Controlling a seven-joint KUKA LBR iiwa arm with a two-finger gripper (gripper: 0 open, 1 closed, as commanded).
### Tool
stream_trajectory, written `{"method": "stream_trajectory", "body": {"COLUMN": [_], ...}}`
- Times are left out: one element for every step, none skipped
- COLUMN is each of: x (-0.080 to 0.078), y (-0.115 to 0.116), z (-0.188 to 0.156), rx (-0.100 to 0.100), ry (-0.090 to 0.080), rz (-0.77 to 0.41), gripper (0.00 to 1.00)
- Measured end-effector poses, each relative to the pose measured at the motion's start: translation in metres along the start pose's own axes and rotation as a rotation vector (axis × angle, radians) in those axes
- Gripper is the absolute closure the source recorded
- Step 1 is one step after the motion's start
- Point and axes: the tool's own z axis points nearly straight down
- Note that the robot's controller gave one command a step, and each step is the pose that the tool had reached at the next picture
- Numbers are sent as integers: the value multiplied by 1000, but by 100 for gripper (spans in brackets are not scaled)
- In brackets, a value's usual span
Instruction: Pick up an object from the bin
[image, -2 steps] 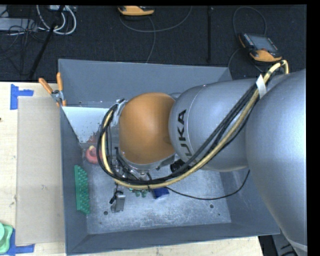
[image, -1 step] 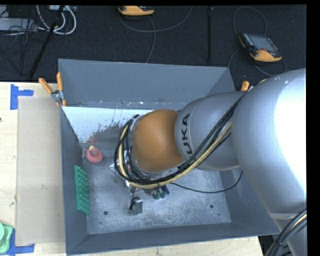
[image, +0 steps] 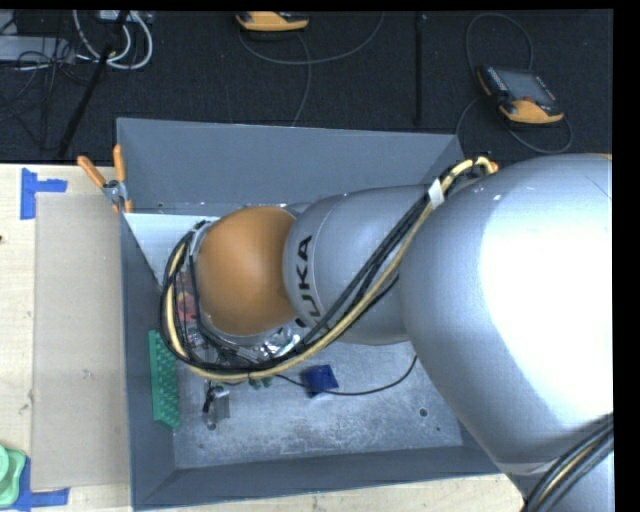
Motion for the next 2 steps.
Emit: {"method": "stream_trajectory", "body": {"x": [84,41], "y": [-128,-192], "z": [0,-3], "rx": [5,8], "ry": [7,-2], "rz": [-169,-95], "gripper": [0,0]}}
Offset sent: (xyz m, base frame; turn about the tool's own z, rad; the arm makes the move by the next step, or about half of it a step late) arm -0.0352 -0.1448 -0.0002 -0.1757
